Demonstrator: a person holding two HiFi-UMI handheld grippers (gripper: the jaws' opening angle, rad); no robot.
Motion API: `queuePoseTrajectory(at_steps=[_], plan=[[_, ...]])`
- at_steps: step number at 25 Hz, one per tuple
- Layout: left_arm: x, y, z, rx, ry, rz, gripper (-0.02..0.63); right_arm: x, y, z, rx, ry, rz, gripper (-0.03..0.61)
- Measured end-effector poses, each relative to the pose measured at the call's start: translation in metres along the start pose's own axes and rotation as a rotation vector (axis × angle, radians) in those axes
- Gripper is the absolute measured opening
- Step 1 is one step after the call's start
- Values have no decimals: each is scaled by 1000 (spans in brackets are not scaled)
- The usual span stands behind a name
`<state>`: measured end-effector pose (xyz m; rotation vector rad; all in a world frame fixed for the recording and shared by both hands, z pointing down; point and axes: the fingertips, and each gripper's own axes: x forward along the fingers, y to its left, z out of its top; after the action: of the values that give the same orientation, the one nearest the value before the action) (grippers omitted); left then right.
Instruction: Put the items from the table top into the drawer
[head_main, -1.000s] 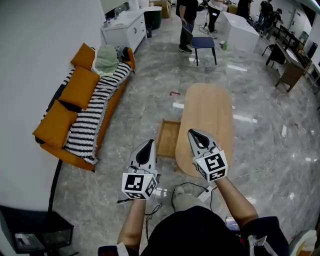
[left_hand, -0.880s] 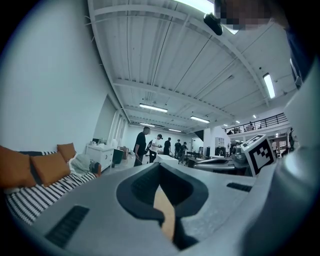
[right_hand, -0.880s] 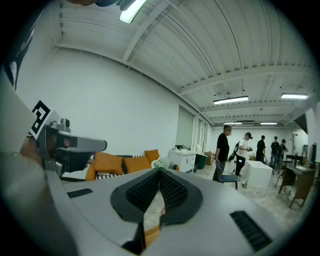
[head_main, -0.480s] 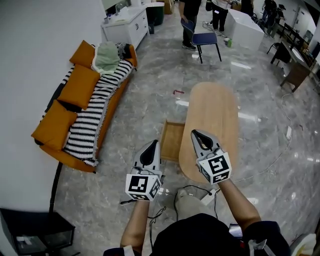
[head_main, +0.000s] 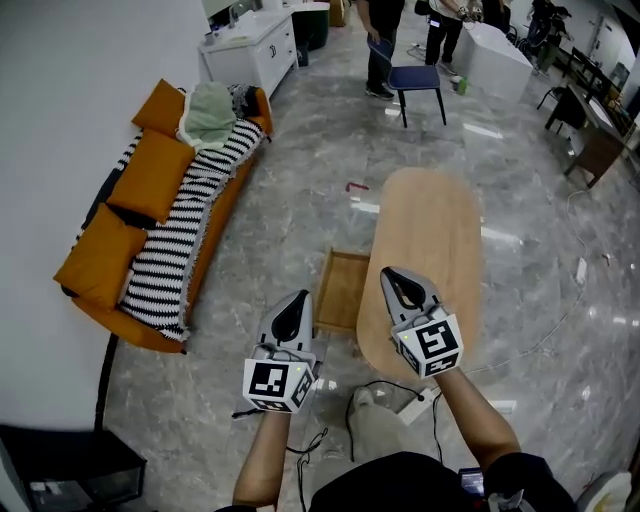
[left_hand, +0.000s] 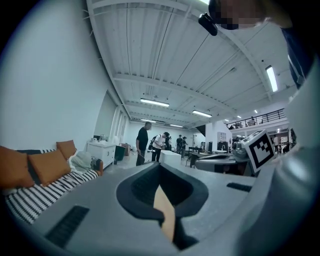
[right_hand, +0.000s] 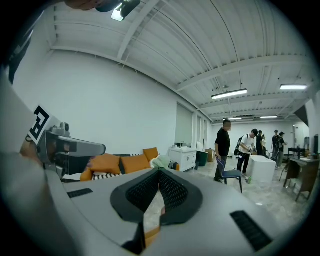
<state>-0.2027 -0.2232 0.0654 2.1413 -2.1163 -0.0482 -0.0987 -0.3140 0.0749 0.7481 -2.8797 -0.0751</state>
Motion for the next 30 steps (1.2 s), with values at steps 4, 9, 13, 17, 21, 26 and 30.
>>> queuePoseTrajectory(at_steps=[4, 9, 13, 17, 21, 26, 30], plan=[[1, 2, -19, -18, -5, -32, 5, 8, 7, -23, -10, 1, 3, 20], [0, 4, -47, -9, -17, -41, 5, 14, 13, -56, -14, -1, -4, 20], [0, 12, -71, 14, -11, -51, 5, 19, 18, -80, -21, 2, -6, 20], [0, 23, -94, 10, -16, -45, 5, 22, 22, -104, -25, 10, -14, 20], [1, 23, -114, 12, -22, -56, 5, 23, 24, -124, -32, 7, -21, 20], [5, 29, -143, 15, -40, -65, 5, 30, 26, -149, -45, -6, -33, 20], [7, 34, -170, 20, -57, -69, 5, 35, 28, -175, -60, -16, -40, 20]])
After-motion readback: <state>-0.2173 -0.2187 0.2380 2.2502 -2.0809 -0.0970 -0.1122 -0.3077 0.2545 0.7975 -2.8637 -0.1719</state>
